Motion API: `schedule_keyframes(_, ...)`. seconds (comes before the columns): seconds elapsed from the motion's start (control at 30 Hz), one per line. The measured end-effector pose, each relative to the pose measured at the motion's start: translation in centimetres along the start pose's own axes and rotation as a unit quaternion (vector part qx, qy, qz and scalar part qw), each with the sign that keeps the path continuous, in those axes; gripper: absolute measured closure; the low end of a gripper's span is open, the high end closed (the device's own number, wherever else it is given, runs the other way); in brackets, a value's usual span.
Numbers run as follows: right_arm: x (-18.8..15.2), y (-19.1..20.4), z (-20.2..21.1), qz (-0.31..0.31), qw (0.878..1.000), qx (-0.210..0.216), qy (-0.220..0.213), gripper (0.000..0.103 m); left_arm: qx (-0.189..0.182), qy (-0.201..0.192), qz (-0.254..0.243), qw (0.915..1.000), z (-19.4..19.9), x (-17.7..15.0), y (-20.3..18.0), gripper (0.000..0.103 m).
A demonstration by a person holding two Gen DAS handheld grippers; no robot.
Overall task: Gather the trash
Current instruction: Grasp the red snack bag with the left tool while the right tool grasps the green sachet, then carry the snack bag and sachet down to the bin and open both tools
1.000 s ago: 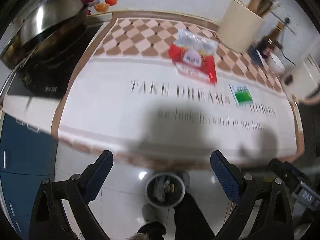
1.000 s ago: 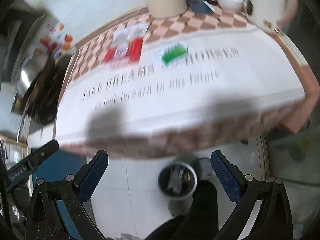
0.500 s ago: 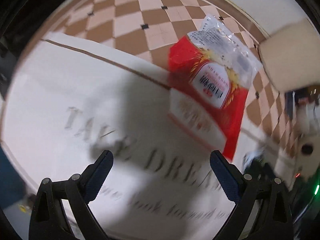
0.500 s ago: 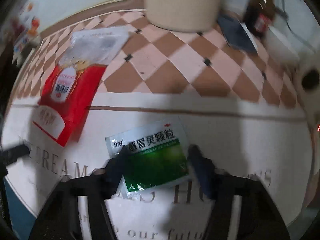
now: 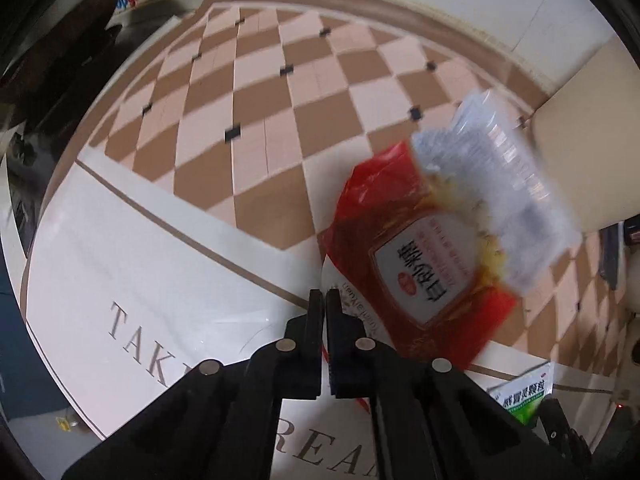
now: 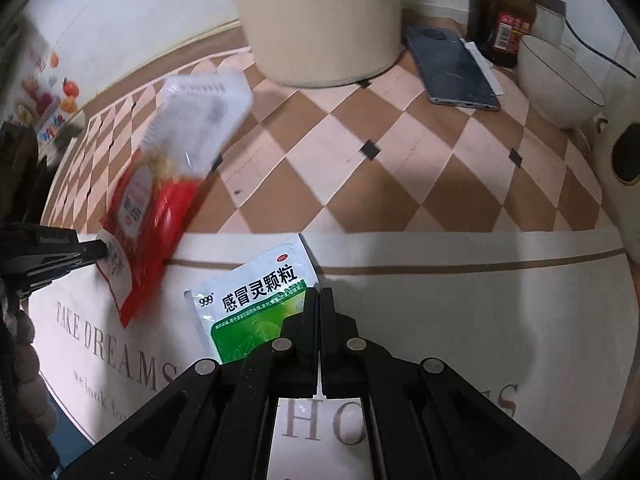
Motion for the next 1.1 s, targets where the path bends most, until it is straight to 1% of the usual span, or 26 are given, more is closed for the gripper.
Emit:
schedule_keyframes(0.17, -0.1, -1.2, 2.2, -0.02, 0.999, 0.024, -0.014, 0.103, -0.027, -0.049, -0.014, 0.9984, 5.4, -1.6, 1.5, 0.103)
schedule_keyframes(0.3, -0.6, -1.4, 3.8, -0.027, 0.999, 0.04, -0.025, 0.103, -0.032, -0.086, -0.028, 0.9954, 9.4, -3.3, 2.8, 0.103)
schedule_keyframes(0.4, -1.8, -1.2, 5.3, -0.03, 0.998, 0.047, -0.034, 0.103, -0.032, -0.112, -0.039, 0.9925, 12.5, -5.5, 5.5, 0.103)
schedule_keyframes(0.43, -2.3, -1.0, 5.8, -0.031, 0.998, 0.051, -0.036, 0.103, -0.033, -0.114, -0.04, 0.9921, 12.9, -5.5, 6.2, 0.103)
schedule_keyframes(0.53, -4.3, -0.4, 7.5, -0.036, 0.997, 0.059, -0.044, 0.103, -0.045, -0.137, -0.038, 0.9889, 15.2, -7.4, 9.1, 0.103)
schedule_keyframes(0.6, -6.3, 0.5, 8.9, -0.039, 0.996, 0.061, -0.056, 0.103, -0.054, -0.15, -0.039, 0.9864, 16.6, -8.7, 10.6, 0.103)
schedule_keyframes(0.7, -9.3, 1.7, 10.9, -0.051, 0.994, 0.073, -0.07, 0.103, -0.075, -0.167, -0.052, 0.9817, 19.0, -11.7, 13.4, 0.103)
schedule_keyframes(0.8, -13.4, 3.5, 13.5, -0.059, 0.991, 0.081, -0.091, 0.103, -0.095, -0.176, -0.078, 0.9768, 21.2, -15.5, 16.4, 0.103)
schedule_keyframes(0.9, -18.6, 5.9, 16.0, -0.066, 0.987, 0.098, -0.106, 0.103, -0.107, -0.176, -0.099, 0.9736, 22.3, -18.7, 18.7, 0.103)
schedule_keyframes(0.97, -21.8, 7.4, 17.1, -0.066, 0.986, 0.106, -0.111, 0.103, -0.117, -0.167, -0.109, 0.9728, 22.8, -21.4, 20.6, 0.103)
schedule_keyframes(1.0, -23.8, 8.3, 17.5, -0.065, 0.986, 0.11, -0.112, 0.103, -0.126, -0.16, -0.114, 0.9724, 22.9, -22.8, 21.4, 0.103)
schedule_keyframes(1.1, -28.7, 10.3, 17.7, -0.064, 0.986, 0.119, -0.101, 0.103, -0.126, -0.142, -0.133, 0.9728, 22.7, -26.1, 22.9, 0.103)
Point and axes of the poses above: each gripper's, at about its wrist camera, not at the fingertips, and z roughly against the way its jaws point, y to its left, x to its top, the point moved 8 cm from there along -z, roughly the way its jaws point, and after that the axes turned 12 degrees about y, right-handed, at the moved point
